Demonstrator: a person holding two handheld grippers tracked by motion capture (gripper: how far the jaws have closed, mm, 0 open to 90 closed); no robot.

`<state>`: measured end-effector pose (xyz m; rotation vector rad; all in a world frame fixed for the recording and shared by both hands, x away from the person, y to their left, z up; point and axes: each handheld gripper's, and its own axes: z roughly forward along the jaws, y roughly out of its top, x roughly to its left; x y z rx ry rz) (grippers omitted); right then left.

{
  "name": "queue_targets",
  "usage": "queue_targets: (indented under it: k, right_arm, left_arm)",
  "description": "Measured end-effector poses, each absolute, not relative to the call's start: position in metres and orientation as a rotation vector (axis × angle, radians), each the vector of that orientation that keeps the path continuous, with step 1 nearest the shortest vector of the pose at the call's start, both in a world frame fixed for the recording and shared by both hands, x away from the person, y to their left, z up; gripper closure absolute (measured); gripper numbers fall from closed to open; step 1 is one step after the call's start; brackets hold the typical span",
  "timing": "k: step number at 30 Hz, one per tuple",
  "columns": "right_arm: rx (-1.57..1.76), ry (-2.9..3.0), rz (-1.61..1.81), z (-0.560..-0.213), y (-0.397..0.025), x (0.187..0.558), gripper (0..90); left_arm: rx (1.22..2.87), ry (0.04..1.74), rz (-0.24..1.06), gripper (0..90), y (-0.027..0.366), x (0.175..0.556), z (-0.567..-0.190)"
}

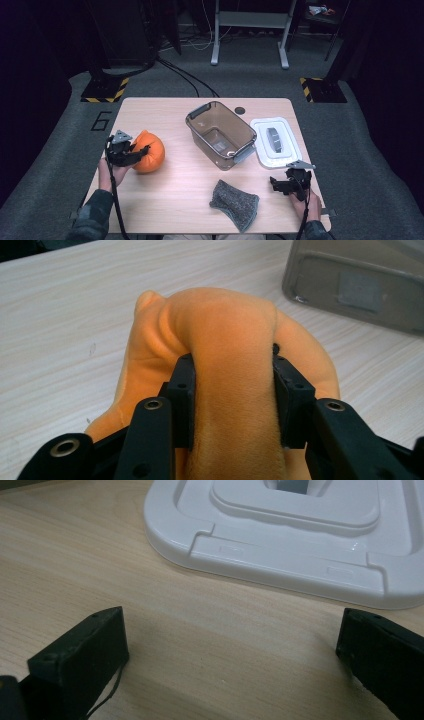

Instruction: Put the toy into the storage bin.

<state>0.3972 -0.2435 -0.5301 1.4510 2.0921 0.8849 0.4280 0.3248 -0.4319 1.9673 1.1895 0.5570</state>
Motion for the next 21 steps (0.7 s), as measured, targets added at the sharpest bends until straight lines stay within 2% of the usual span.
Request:
queue_targets:
  k: [21]
  right_arm:
    - [1.452,2.092,0.885,-0.53,-0.243,0.397,0.0]
  left_arm:
    - [1.975,1.131,0.621,60.5,0.31,0.448,-0.386]
